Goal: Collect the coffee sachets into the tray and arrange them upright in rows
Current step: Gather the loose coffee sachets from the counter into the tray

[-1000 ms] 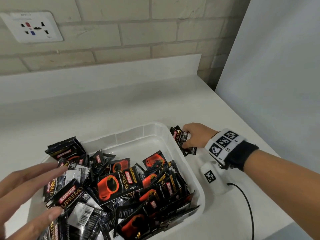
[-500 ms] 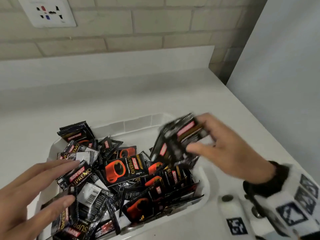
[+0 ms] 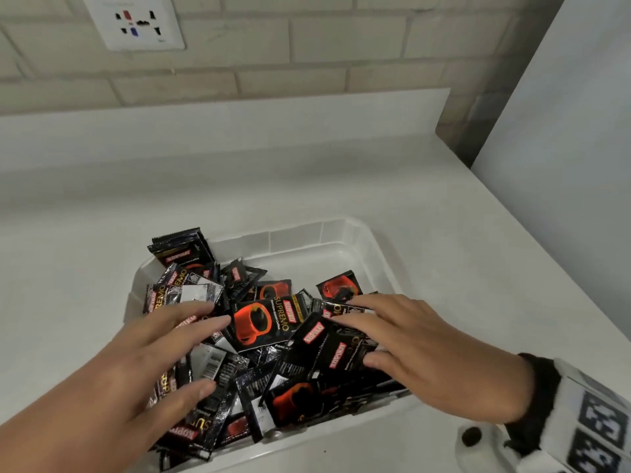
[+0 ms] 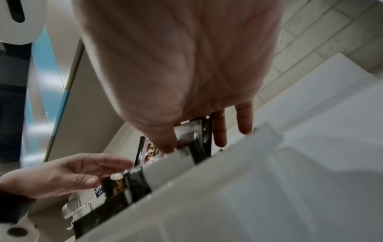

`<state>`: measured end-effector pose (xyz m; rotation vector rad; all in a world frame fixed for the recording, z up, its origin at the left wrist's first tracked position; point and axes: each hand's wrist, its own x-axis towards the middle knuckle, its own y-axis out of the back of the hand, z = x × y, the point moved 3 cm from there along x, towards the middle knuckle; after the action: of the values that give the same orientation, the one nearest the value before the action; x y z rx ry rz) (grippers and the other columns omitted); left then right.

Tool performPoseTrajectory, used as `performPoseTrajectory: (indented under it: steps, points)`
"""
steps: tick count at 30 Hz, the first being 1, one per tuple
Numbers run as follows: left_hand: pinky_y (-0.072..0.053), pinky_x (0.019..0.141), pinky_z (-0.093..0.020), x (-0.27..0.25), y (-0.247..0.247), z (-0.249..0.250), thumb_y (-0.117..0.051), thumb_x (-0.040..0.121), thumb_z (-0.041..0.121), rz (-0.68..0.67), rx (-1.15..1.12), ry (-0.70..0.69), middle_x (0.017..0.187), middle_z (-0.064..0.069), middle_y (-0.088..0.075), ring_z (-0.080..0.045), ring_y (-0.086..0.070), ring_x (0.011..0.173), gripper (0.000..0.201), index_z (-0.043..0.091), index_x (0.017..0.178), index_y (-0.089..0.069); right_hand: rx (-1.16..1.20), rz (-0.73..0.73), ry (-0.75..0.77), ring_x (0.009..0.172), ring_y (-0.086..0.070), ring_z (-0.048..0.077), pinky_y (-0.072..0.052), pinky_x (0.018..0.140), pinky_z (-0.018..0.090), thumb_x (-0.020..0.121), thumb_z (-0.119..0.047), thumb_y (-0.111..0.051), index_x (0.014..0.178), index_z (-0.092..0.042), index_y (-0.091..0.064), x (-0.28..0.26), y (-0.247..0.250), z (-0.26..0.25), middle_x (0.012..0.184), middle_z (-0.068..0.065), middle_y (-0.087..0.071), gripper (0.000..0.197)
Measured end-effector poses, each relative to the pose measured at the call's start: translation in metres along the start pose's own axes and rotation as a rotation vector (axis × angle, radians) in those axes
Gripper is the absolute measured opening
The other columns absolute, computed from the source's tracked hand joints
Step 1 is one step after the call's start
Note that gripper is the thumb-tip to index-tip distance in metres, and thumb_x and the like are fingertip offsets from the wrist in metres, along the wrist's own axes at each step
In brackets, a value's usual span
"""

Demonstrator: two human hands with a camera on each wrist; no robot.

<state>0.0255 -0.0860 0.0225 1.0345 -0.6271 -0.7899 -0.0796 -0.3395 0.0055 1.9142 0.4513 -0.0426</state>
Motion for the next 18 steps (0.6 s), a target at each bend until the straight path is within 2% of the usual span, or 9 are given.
performPoseTrajectory:
  steps: [2, 4, 6, 7, 9, 10, 11, 14, 18]
  points:
    - [-0.042, 0.095, -0.025, 0.0, 0.006, -0.009, -0.037, 0.082, 0.074, 0.013, -0.059, 0.072, 0.139, 0.033, -0.034, 0.012, -0.033, 0.127, 0.055, 0.055, 0.133, -0.037, 0.006, -0.041, 0.001, 0.122, 0.009, -0.019, 0.004, 0.095, -0.001, 0.081, -0.061, -0.007, 0.122, -0.063, 0.024, -0.002, -0.001, -0.001, 0.134, -0.037, 0.009, 0.052]
    - [-0.048, 0.087, -0.033, -0.001, 0.017, -0.029, -0.045, 0.077, 0.075, 0.033, -0.073, 0.133, 0.138, 0.032, -0.036, -0.014, -0.053, 0.119, 0.058, 0.057, 0.131, -0.037, -0.016, -0.109, -0.029, 0.112, 0.026, -0.028, 0.017, 0.091, -0.004, 0.071, -0.064, 0.004, 0.107, -0.065, 0.041, -0.003, -0.001, -0.003, 0.121, -0.05, 0.028, 0.052]
    - [-0.049, 0.084, -0.045, 0.002, 0.027, -0.051, -0.048, 0.07, 0.08, 0.015, -0.03, 0.187, 0.141, 0.032, -0.032, -0.039, -0.063, 0.097, 0.067, 0.058, 0.133, -0.034, -0.031, -0.165, -0.034, 0.11, 0.035, -0.027, 0.026, 0.092, 0.001, 0.069, -0.064, 0.006, 0.104, -0.064, 0.045, -0.002, -0.002, -0.004, 0.12, -0.046, 0.038, 0.052]
    - [-0.049, 0.084, -0.045, 0.006, 0.032, -0.064, -0.046, 0.067, 0.083, 0.026, -0.046, 0.214, 0.14, 0.035, -0.031, -0.036, -0.064, 0.098, 0.07, 0.06, 0.132, -0.033, -0.034, -0.175, -0.027, 0.116, 0.035, -0.024, 0.028, 0.096, 0.007, 0.071, -0.066, 0.003, 0.106, -0.064, 0.044, -0.002, -0.003, -0.004, 0.126, -0.041, 0.038, 0.054]
    - [-0.041, 0.095, -0.032, 0.015, 0.045, -0.073, -0.041, 0.062, 0.09, 0.044, -0.089, 0.242, 0.131, 0.046, -0.031, 0.006, -0.052, 0.112, 0.067, 0.068, 0.125, -0.032, -0.018, -0.171, -0.04, 0.126, 0.033, -0.015, 0.028, 0.104, 0.02, 0.075, -0.068, -0.005, 0.11, -0.062, 0.042, 0.0, 0.0, -0.001, 0.139, -0.032, 0.033, 0.059]
    - [-0.036, 0.097, -0.021, 0.019, 0.052, -0.073, -0.039, 0.06, 0.092, 0.041, -0.124, 0.244, 0.125, 0.051, -0.032, 0.024, -0.04, 0.109, 0.063, 0.073, 0.12, -0.033, 0.019, -0.162, -0.061, 0.128, 0.031, -0.013, 0.025, 0.107, 0.023, 0.077, -0.068, -0.009, 0.113, -0.062, 0.04, 0.0, 0.004, 0.0, 0.143, -0.03, 0.03, 0.062]
    - [-0.033, 0.097, -0.016, 0.025, 0.057, -0.071, -0.039, 0.058, 0.092, 0.056, -0.137, 0.219, 0.121, 0.053, -0.033, 0.03, -0.035, 0.105, 0.06, 0.075, 0.116, -0.034, 0.077, -0.14, -0.08, 0.13, 0.028, -0.013, 0.021, 0.11, 0.023, 0.077, -0.069, -0.013, 0.117, -0.063, 0.035, 0.001, 0.009, 0.002, 0.145, -0.03, 0.025, 0.062]
    - [-0.04, 0.089, -0.029, 0.051, 0.057, -0.057, -0.039, 0.062, 0.091, 0.029, -0.143, 0.162, 0.119, 0.053, -0.036, 0.031, -0.035, 0.105, 0.055, 0.075, 0.114, -0.035, 0.271, -0.04, -0.09, 0.132, 0.013, -0.019, 0.008, 0.112, 0.014, 0.074, -0.075, -0.016, 0.122, -0.065, 0.015, 0.002, 0.026, 0.008, 0.149, -0.031, 0.008, 0.058]
    - [-0.03, 0.09, 0.001, 0.085, 0.037, -0.021, -0.022, 0.058, 0.095, -0.219, -0.118, 0.05, 0.118, 0.045, -0.04, 0.024, -0.036, 0.11, 0.067, 0.065, 0.115, -0.04, 0.381, 0.034, -0.194, 0.13, -0.015, -0.015, -0.011, 0.102, -0.001, 0.076, -0.064, -0.024, 0.14, -0.043, -0.013, 0.016, 0.05, 0.021, 0.149, -0.02, -0.019, 0.068]
